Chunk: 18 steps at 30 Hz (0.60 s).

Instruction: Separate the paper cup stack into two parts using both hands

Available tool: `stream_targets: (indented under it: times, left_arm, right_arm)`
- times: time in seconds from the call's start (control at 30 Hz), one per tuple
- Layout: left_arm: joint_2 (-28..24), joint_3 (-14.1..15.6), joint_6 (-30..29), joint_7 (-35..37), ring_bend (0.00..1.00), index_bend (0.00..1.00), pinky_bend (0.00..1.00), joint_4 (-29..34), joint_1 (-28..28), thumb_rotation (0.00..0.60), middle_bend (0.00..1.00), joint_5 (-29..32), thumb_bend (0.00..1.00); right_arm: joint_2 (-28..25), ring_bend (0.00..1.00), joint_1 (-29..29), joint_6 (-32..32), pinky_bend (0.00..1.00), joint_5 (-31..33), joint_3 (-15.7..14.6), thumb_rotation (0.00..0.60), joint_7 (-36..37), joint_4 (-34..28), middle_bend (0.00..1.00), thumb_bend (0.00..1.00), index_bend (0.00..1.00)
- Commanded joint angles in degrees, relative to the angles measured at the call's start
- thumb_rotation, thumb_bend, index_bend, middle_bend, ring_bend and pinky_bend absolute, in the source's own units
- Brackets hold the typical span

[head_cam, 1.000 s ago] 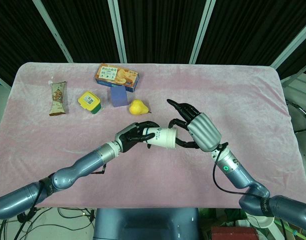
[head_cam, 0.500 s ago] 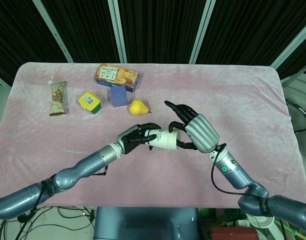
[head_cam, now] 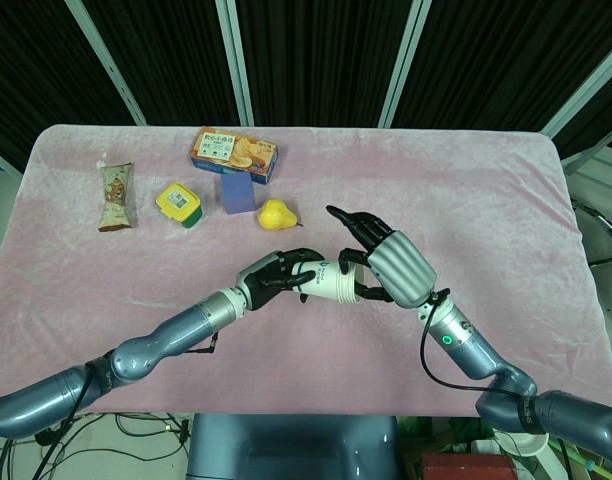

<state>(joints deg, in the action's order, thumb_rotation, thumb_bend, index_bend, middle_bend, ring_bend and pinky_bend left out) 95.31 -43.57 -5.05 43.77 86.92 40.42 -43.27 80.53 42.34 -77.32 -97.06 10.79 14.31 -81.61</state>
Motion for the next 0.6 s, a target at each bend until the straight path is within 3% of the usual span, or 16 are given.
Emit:
stream_targets:
  times: [0.03, 0.6]
  left_arm:
    - [0.01, 0.18, 0.06, -0.16, 0.34, 0.51, 0.62, -0.03, 0.11, 0.6, 0.45, 0.02, 0.42]
    - [-0.27, 0.75, 1.5, -0.5, 0.34, 0.51, 0.63, -0.45, 0.88, 0.6, 0.45, 1.39, 0.42]
  right_arm:
    - [0.07, 0.15, 0.06, -0.2, 0.18, -0.1, 0.0, 0.6, -0.02, -0.04, 0.0, 0.28, 0.65]
    - [-0.21, 0.16, 0.03, -0.47, 0.18, -0.51, -0.76, 0.6, 0.17, -0.96, 0.0, 0.35, 0.81]
